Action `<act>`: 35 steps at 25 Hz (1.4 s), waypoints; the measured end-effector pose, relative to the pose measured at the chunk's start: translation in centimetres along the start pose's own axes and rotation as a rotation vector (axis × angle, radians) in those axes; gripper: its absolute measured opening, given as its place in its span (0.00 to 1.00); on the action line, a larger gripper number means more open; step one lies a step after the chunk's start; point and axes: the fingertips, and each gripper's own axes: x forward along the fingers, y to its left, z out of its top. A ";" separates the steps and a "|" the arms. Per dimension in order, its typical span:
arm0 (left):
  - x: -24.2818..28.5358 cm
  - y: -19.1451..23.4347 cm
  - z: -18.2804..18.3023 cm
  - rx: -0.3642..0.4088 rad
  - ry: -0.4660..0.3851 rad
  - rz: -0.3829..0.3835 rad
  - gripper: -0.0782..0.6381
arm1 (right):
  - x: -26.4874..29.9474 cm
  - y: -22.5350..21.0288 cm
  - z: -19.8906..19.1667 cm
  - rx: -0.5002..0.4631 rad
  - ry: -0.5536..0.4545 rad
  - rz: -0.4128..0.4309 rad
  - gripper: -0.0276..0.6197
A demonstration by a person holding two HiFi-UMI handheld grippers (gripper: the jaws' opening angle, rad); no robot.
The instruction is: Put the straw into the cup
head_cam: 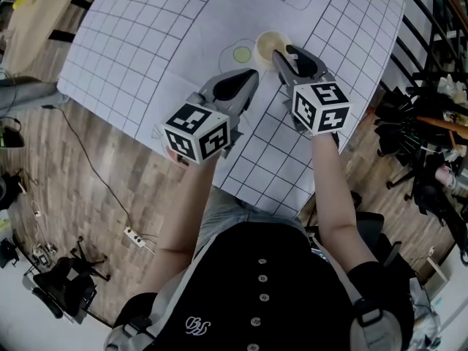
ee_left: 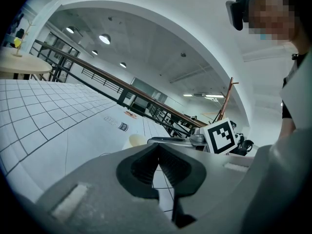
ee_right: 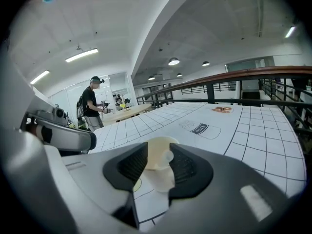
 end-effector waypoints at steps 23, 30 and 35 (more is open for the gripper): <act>-3.2 -5.5 2.0 0.128 -0.026 -0.086 0.11 | -7.7 3.2 2.8 -0.007 -0.124 -0.048 0.17; -4.6 -7.6 1.5 0.163 -0.016 -0.115 0.11 | -10.2 6.3 3.1 -0.036 -0.146 0.019 0.04; -5.3 -9.0 1.9 0.188 -0.031 -0.128 0.11 | -11.7 7.9 3.5 -0.036 -0.164 0.038 0.04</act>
